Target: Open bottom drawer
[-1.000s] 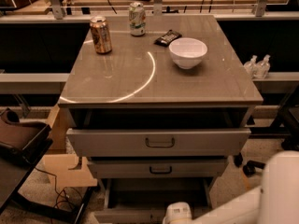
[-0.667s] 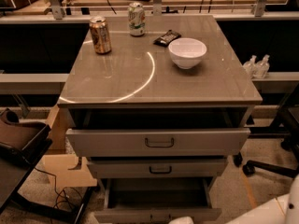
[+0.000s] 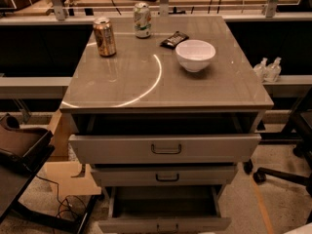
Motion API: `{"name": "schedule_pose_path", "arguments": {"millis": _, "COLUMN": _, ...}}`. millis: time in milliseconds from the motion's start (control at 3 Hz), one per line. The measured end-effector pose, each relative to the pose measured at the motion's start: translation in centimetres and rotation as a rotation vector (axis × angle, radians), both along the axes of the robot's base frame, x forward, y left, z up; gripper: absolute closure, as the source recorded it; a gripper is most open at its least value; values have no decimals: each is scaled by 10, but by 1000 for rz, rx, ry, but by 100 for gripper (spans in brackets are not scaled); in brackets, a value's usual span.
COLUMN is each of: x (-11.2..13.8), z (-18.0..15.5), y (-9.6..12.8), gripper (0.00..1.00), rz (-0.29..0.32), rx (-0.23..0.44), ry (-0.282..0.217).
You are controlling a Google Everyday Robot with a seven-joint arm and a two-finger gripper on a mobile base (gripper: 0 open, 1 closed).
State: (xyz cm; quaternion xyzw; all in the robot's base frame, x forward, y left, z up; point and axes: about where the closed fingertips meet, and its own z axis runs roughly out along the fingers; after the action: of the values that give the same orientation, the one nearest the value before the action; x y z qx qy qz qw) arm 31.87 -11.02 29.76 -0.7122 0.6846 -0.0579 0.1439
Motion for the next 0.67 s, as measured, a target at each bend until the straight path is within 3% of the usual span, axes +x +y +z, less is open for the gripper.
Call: {"name": "schedule_pose_path", "arguments": {"millis": 667, "x": 64, "z": -2, "y": -30, "gripper": 100, "rz": 18, "rx": 15, "ry": -65}}
